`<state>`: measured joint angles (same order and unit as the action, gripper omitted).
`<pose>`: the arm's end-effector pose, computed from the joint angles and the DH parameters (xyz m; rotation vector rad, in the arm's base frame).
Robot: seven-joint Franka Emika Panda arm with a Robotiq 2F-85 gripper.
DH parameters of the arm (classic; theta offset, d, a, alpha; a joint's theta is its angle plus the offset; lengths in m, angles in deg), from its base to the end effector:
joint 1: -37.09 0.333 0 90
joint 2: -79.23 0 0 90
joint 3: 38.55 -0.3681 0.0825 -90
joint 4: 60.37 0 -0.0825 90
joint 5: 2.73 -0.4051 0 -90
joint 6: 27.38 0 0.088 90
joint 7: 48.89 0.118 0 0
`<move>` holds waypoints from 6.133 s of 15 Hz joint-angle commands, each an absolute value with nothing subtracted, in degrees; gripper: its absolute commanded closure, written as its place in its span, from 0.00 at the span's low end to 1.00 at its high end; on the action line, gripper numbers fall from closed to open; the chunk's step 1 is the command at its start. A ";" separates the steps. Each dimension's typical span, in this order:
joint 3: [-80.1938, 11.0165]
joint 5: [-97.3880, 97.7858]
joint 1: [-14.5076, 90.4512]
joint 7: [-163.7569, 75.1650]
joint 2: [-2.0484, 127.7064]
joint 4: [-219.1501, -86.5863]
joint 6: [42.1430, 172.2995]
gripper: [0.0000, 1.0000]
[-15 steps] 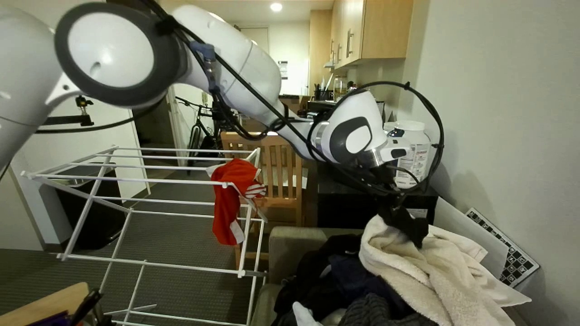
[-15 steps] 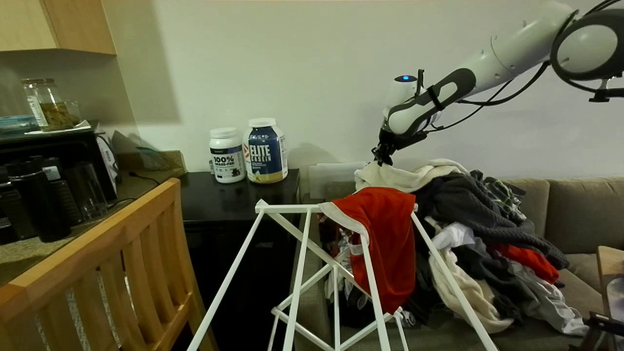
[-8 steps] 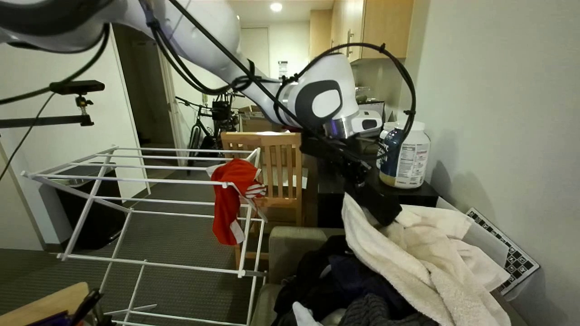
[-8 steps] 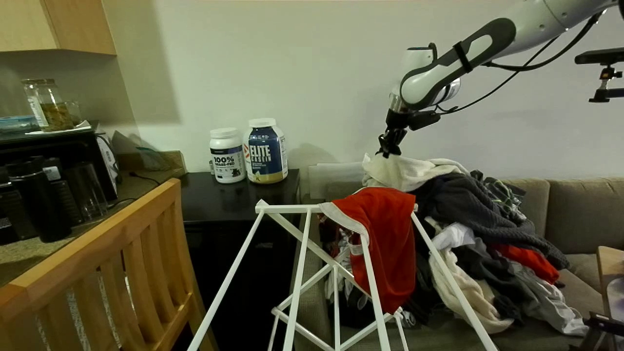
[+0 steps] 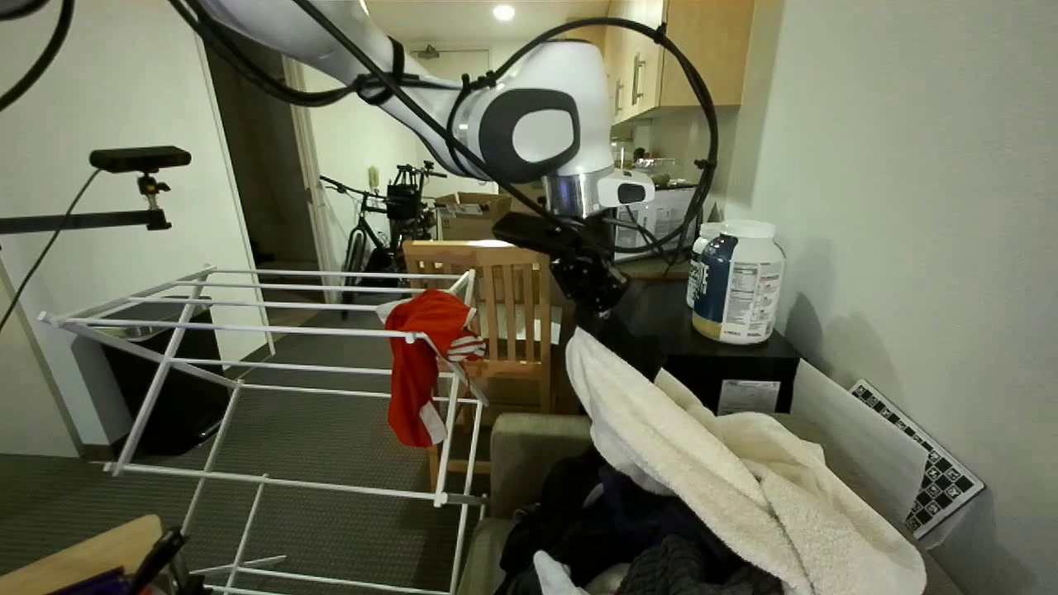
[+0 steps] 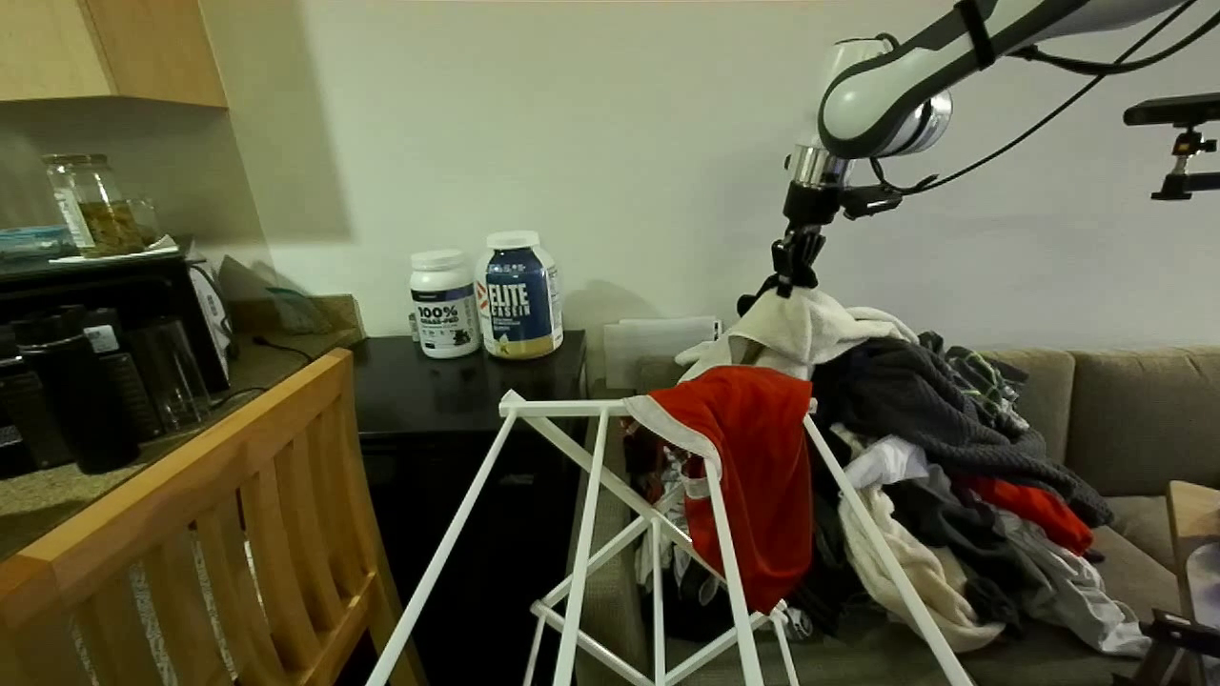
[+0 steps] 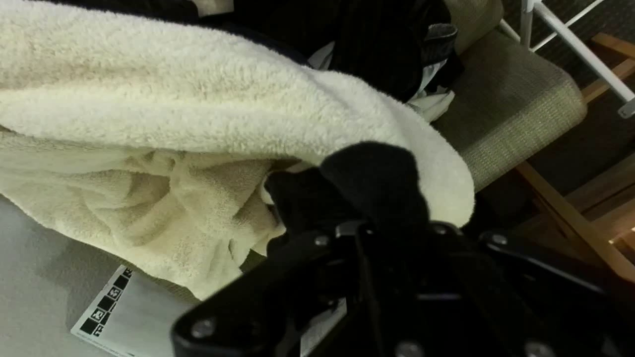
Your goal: Put the black sock on the orange cloth on the white rack
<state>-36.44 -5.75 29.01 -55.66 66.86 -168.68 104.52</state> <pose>0.6493 -0.1137 0.4406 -3.1175 0.1395 -0.3115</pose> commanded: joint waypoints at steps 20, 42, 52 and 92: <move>-26.18 8.84 26.69 -55.40 57.13 -177.36 123.06 0.49; -25.53 4.70 27.14 -43.46 62.32 -176.05 113.79 0.00; -23.87 4.05 27.46 -34.38 60.08 -175.46 113.14 0.60; -21.73 3.81 30.27 -32.55 55.05 -174.66 126.51 0.07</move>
